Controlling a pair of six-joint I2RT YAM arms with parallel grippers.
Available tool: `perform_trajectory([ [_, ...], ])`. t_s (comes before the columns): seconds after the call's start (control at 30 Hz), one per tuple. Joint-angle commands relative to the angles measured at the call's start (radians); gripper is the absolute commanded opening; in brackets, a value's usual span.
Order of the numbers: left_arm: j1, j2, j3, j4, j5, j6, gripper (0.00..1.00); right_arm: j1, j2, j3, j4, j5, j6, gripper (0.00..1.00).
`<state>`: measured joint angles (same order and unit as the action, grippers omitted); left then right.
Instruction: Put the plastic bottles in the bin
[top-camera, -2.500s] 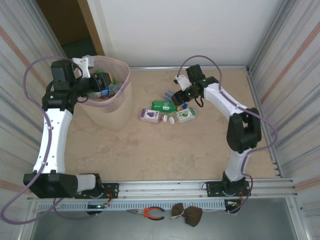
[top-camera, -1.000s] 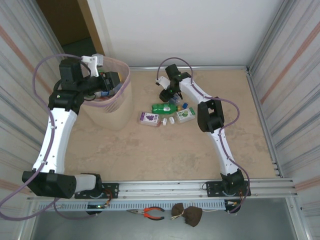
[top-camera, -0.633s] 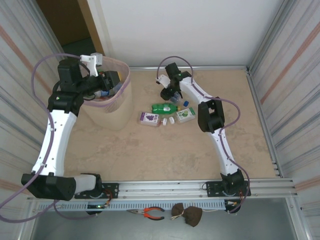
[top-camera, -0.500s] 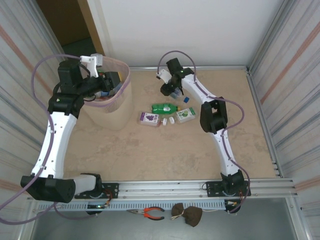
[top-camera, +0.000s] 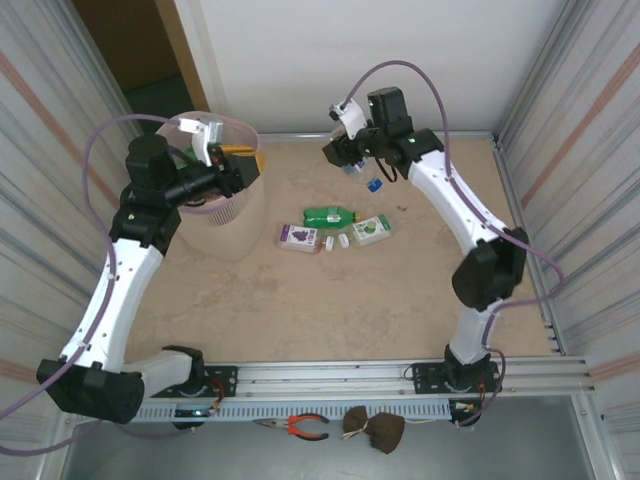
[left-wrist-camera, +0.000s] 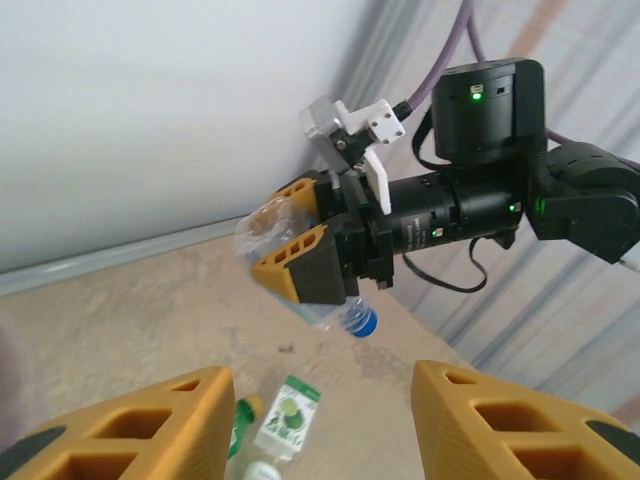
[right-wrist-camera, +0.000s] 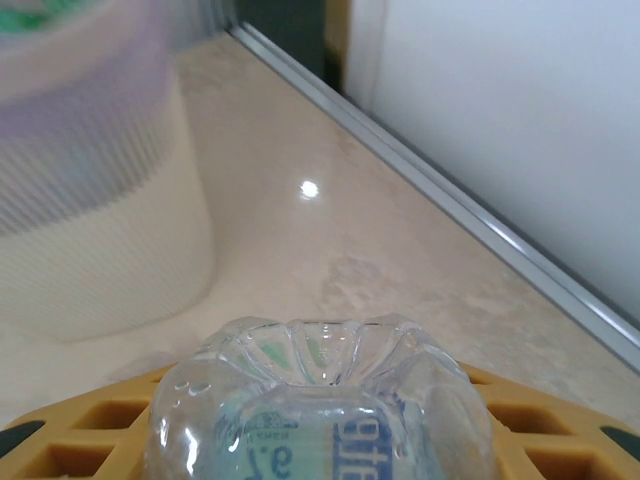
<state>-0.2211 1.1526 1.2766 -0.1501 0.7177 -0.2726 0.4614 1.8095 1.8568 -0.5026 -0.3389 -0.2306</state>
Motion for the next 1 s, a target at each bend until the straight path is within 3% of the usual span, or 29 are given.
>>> perform_trajectory([
  [0.0,-0.055,-0.035,-0.002,0.108,0.044,0.075,0.52,0.028,-0.136,-0.127,0.149,-0.146,0.137,0.47],
  [0.2,-0.148,-0.025,0.008,0.195,0.073,0.039,0.56,0.071,-0.343,-0.300,0.329,-0.258,0.271,0.49],
  [0.47,-0.262,-0.047,-0.005,0.304,0.083,0.044,0.64,0.113,-0.562,-0.444,0.539,-0.309,0.406,0.49],
  [0.83,-0.436,0.038,0.113,0.306,0.206,0.081,0.75,0.251,-0.712,-0.492,0.721,-0.284,0.408,0.49],
  [0.97,-0.483,0.069,0.156,0.305,0.238,0.109,0.74,0.291,-0.719,-0.485,0.781,-0.289,0.445,0.49],
])
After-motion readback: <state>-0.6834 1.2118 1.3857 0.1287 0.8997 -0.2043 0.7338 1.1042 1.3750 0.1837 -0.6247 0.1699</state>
